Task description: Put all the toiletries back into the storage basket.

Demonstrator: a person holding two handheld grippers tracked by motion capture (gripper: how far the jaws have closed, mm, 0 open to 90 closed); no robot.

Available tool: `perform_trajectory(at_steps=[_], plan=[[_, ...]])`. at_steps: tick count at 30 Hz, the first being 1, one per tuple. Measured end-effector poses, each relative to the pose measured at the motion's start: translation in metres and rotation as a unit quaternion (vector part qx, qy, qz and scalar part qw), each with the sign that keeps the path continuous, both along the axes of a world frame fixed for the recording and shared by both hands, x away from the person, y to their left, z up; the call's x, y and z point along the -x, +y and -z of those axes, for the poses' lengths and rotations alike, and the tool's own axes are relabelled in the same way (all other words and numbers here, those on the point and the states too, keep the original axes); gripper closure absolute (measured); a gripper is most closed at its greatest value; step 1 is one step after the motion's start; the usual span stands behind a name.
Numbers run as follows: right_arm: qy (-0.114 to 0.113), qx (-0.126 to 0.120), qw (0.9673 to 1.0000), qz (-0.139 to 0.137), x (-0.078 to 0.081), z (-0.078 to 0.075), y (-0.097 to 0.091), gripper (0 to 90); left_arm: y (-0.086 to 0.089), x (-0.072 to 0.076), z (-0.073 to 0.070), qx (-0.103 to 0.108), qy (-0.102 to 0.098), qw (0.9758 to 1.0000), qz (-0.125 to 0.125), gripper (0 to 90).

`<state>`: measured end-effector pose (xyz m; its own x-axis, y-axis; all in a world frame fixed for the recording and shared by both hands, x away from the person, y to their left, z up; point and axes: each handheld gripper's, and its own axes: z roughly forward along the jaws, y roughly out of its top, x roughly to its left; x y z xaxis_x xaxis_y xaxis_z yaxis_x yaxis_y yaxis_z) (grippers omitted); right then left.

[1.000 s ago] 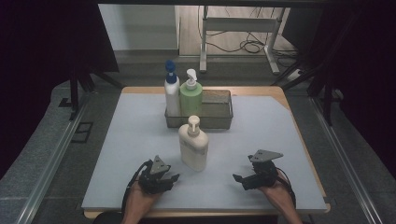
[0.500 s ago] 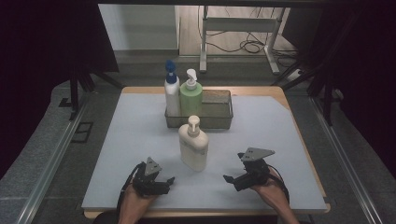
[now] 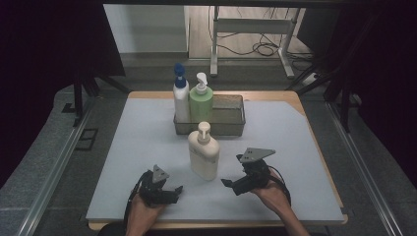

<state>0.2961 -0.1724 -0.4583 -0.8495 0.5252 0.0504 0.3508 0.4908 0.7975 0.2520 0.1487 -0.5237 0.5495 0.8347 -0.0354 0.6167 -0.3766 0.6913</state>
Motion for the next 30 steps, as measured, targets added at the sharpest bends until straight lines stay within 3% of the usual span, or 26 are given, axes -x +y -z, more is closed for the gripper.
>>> perform_trajectory(at_steps=[6, 17, 30], plan=[[0.004, -0.005, 1.0, -0.002, -0.004, -0.006, 0.018, 0.0, 0.0, 0.0, 0.0, -0.002, 0.0, 1.0, 0.001, 12.3], [-0.011, -0.014, 0.9998, 0.009, -0.012, -0.02, 0.042, 6.7, -0.001, 0.0, 0.0, -0.003, -0.001, 1.0, 0.0, 12.4], [-0.026, -0.004, 0.9995, 0.019, -0.021, -0.026, 0.065, 13.4, -0.001, 0.0, 0.0, -0.003, -0.001, 1.0, 0.0, 12.3]])
